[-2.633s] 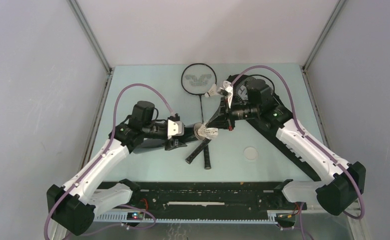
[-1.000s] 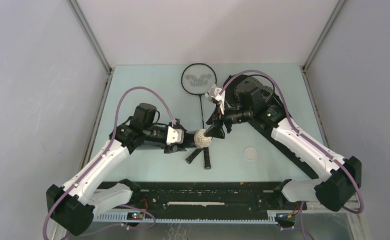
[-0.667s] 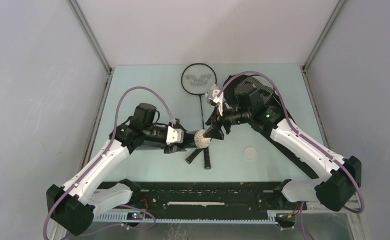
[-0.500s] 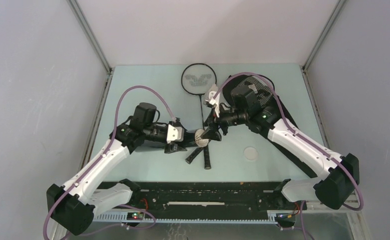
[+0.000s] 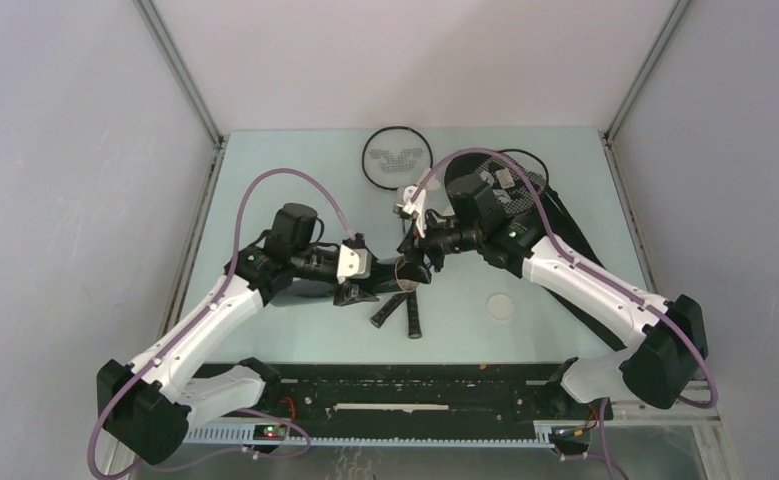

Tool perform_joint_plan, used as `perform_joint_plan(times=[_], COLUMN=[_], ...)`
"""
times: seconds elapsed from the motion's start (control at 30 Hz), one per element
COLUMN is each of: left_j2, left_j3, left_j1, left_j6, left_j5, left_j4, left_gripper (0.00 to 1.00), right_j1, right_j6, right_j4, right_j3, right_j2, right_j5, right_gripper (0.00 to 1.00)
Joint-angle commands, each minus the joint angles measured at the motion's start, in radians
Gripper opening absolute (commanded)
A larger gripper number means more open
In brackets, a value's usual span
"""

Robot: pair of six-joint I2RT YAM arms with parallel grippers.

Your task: Pack up the badminton gear

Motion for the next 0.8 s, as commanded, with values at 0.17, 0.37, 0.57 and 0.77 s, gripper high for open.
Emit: perform_joint_plan(times=[0.17, 0.37, 0.57, 0.77], left_j2=[-0.037, -0.037, -0.048, -0.064], left_j3=[-0.049, -0.062, -0.067, -0.06], left_j1=[-0.004, 0.035, 0.058, 0.058], left_j6=[-0.013, -0.026, -0.008, 0.015], left_j5=[-0.048, -0.095, -0.129, -0.136], left_j4=[0.11, 0.12, 0.102, 0.083], left_gripper=[0.17, 0.18, 0.18, 0.21], right_j1=[-0.133, -0.266, -0.357, -0.412], right_j6=[-0.038, -0.053, -0.027, -0.009], right_j4=[-0.065, -0.111, -0.057, -0.018], right_j3=[0.047, 0.056, 0.058, 0.119], right_j2=[-0.116, -0.174, -0.089, 0.163], right_j5=[-0.119, -0.244, -0.098, 0.056], right_gripper=[0.73, 0.77, 0.75, 0.73])
